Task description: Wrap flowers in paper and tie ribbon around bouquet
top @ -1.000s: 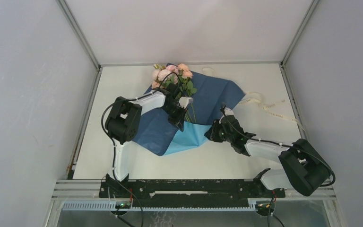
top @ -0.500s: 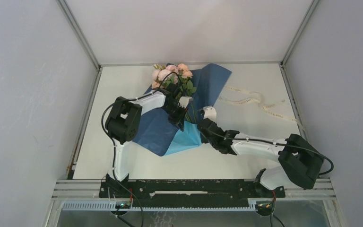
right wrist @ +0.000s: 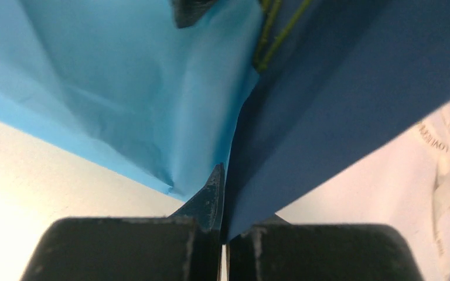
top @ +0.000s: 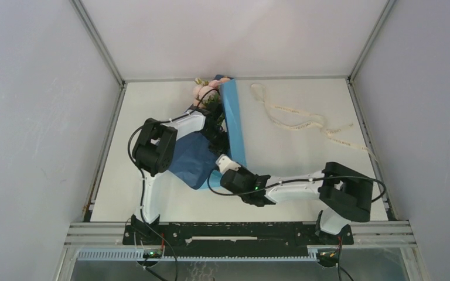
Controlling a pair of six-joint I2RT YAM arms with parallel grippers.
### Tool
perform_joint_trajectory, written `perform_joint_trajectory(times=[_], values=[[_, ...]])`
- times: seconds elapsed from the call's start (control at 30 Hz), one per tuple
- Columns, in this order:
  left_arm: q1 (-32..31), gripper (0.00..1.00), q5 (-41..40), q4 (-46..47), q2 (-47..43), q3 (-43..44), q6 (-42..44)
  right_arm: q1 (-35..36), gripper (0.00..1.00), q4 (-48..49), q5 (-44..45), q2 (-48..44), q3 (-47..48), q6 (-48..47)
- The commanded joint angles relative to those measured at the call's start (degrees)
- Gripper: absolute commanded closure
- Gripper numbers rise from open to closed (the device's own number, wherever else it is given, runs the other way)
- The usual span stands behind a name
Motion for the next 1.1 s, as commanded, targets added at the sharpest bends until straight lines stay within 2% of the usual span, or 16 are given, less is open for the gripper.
perform_joint_trajectory(times=[0.0, 0.07, 0.27, 0.33, 0.57, 0.63, 0.73, 0.9, 1.07], values=[[0.99, 1.00, -4.17, 2.30, 1.87, 1.41, 0.79, 2.98, 1.00, 3.27, 0.48, 4.93, 3.14, -11.10], [1.49, 0.97, -3.66, 1.54, 1.43, 1.45, 1.16, 2.91, 1.00, 3.34, -1.23, 6.36, 3.61, -11.47], [5.53, 0.49, -3.12, -3.96, -2.28, 3.46, 4.07, 2.15, 1.00, 1.78, -4.64, 8.92, 4.92, -10.51], [8.16, 0.41, -3.19, -5.86, -4.16, 5.25, 4.52, 1.99, 1.00, 1.25, -5.59, 9.71, 5.16, -9.83], [20.07, 0.28, -0.04, -5.79, -13.70, 6.47, 0.61, 1.66, 1.00, 0.00, -7.08, 12.02, 6.00, -8.47], [23.14, 0.25, 1.43, -2.67, -17.08, 4.45, -1.95, 1.55, 1.00, 0.18, -7.38, 12.14, 5.99, -8.40], [26.85, 0.19, 5.43, 4.83, -22.34, -1.53, -10.14, 1.08, 1.00, 0.29, -7.71, 12.38, 6.00, -8.48], [27.77, 0.09, 10.82, 17.53, -28.81, -13.86, -23.17, 0.52, 1.00, -0.20, -7.74, 12.72, 6.50, -8.75], [26.83, 0.01, 15.18, 28.91, -33.55, -22.28, -33.57, 0.27, 1.00, -0.05, -8.10, 12.53, 6.62, -8.83]])
